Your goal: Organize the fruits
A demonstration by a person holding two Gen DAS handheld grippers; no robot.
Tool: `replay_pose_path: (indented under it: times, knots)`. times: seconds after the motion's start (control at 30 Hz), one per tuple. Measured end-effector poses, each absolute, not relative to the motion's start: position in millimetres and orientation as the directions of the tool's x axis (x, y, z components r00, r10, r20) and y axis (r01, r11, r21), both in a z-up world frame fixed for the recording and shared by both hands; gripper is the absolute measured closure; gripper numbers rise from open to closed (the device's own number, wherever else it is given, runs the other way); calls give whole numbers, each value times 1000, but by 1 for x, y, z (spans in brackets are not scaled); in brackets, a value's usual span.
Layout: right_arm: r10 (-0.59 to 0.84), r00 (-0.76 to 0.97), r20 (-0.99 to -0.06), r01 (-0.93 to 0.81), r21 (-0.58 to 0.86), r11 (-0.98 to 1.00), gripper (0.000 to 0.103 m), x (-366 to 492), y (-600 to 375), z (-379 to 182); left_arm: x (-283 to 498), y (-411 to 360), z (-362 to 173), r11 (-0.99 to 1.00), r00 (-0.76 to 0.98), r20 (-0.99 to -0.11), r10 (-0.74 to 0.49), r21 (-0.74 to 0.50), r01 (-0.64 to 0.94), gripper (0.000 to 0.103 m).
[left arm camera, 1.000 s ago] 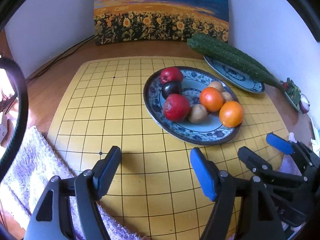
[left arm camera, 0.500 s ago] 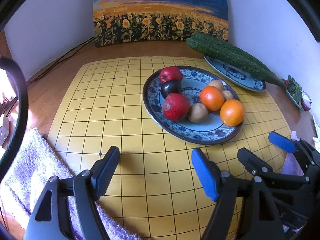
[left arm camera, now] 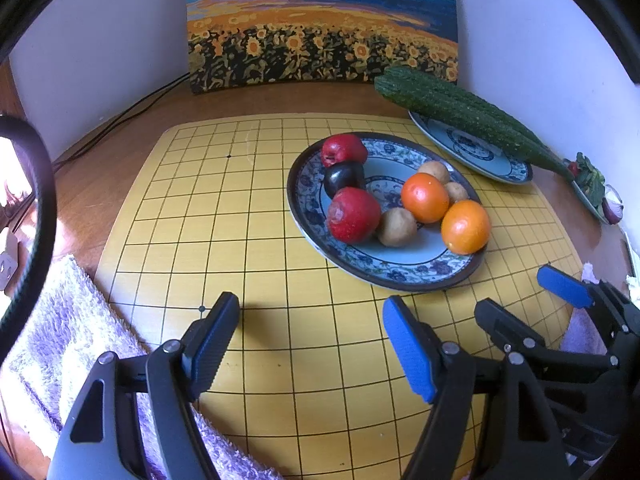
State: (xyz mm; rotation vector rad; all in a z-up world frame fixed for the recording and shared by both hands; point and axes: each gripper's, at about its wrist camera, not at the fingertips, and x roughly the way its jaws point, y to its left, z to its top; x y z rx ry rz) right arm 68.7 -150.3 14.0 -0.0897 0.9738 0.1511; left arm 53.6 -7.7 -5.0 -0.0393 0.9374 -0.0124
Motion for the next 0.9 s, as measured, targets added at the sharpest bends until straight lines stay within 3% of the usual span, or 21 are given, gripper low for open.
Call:
replay_pose_path:
  times: [0.9]
  knots:
    - [90,551,-830,-171,-7,985,17,69,-149,13,53,-7,-5,999,593,-805,-25,-41,-13,26]
